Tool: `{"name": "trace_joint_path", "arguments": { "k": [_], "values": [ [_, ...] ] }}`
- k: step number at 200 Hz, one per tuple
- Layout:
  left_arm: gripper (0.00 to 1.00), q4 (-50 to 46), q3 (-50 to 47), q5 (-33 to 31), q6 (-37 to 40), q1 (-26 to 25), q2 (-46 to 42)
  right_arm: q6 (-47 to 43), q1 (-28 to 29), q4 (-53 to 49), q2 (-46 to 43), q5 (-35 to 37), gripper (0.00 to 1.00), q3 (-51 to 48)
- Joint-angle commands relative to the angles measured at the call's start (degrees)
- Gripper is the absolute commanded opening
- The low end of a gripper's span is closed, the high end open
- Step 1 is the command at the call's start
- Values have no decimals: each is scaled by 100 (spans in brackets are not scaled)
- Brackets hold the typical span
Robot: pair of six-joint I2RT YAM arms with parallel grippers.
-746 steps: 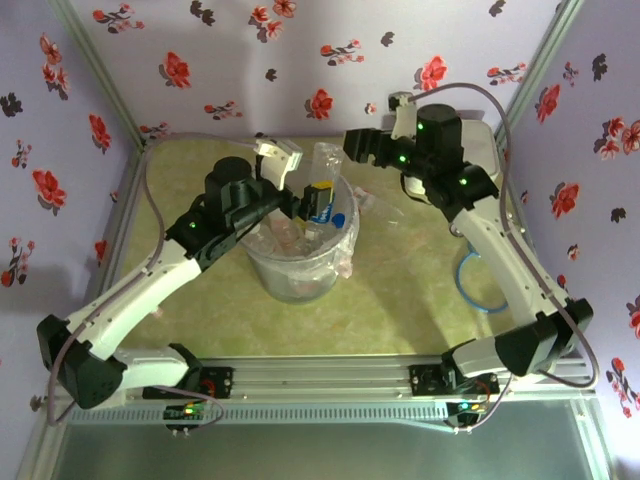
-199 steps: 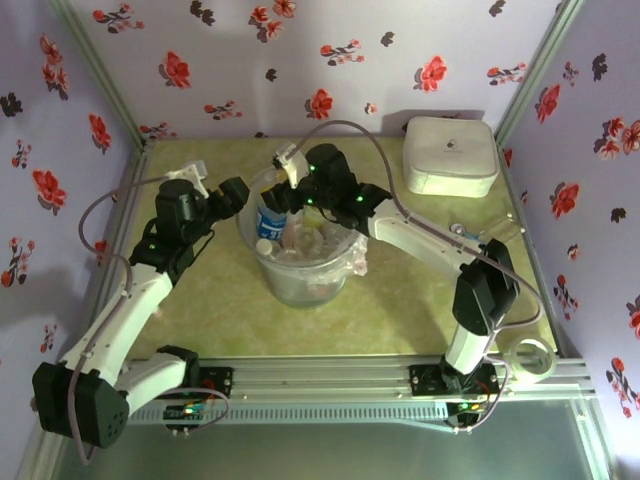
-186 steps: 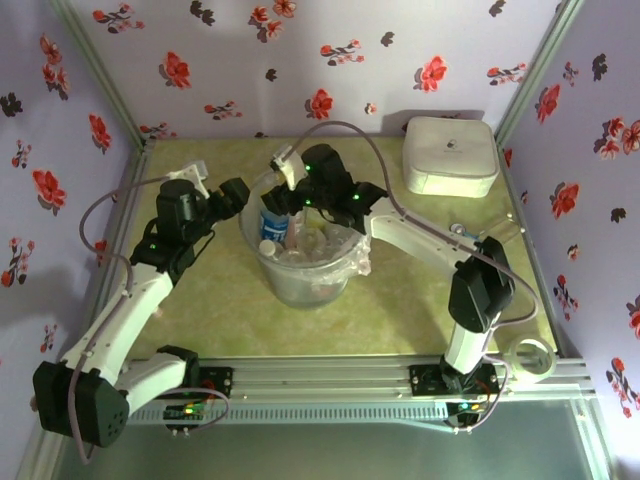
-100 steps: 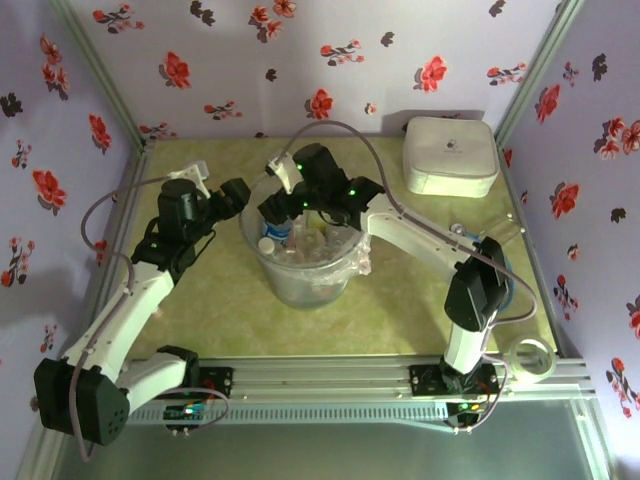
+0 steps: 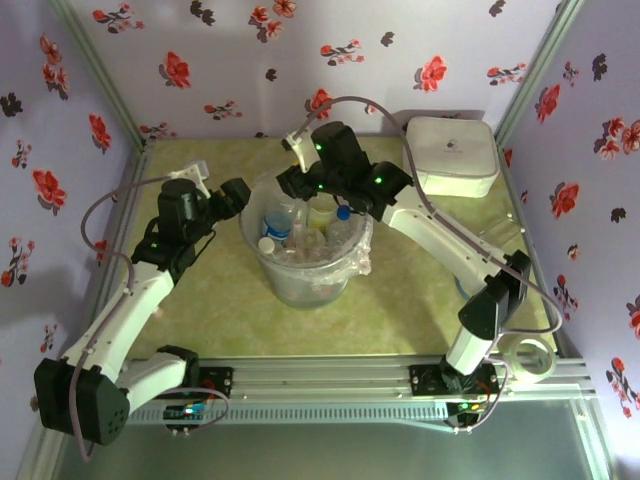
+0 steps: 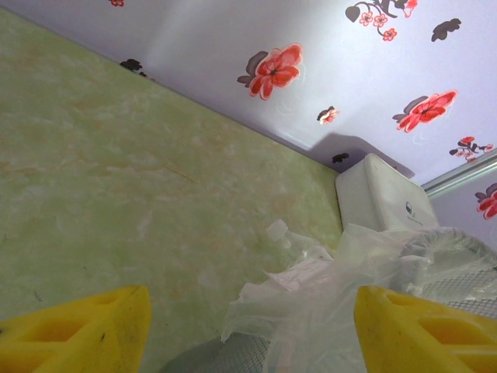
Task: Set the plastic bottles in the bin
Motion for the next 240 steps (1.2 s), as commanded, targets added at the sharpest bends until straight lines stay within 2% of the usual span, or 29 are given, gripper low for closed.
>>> {"name": "trace_joint_path", "arguments": {
  "k": [1,37,72,90,105,130,151,171,188,196,211,233,240],
  "values": [
    [70,136,-3,26,77,33,-21,127,7,-274,217,102,39,-132],
    [70,107,6,39,64,32,-46,330,184,-255,473,7,36,-449],
    [70,177,-3,78,22,33,20,309,172,-132,136,201,36,-403],
    [70,252,-16,100,-16,32,64,222,108,-96,-149,259,45,-166],
    [70,265,-12,109,-11,38,56,100,-3,-54,-492,712,53,-72],
    [71,157,12,83,87,35,-10,20,-644,9,-1104,1269,64,-296],
    [73,87,63,65,169,41,15,60,-1557,-21,-1359,1389,70,-755],
    [74,124,117,78,157,41,101,84,-2423,-308,-1081,1155,72,-1068],
    [75,80,202,142,189,40,143,143,-2972,-349,-728,610,74,-1293],
    [77,12,261,190,252,41,155,154,-3132,-347,-529,398,76,-1335],
    [82,-299,459,281,464,35,196,131,-3299,-426,-96,191,86,-1286],
    [87,-610,679,472,723,38,190,-37,-3319,-756,663,-226,99,-992],
    [88,-616,707,555,748,40,168,-98,-3316,-863,914,-403,99,-878]
  ]
}}
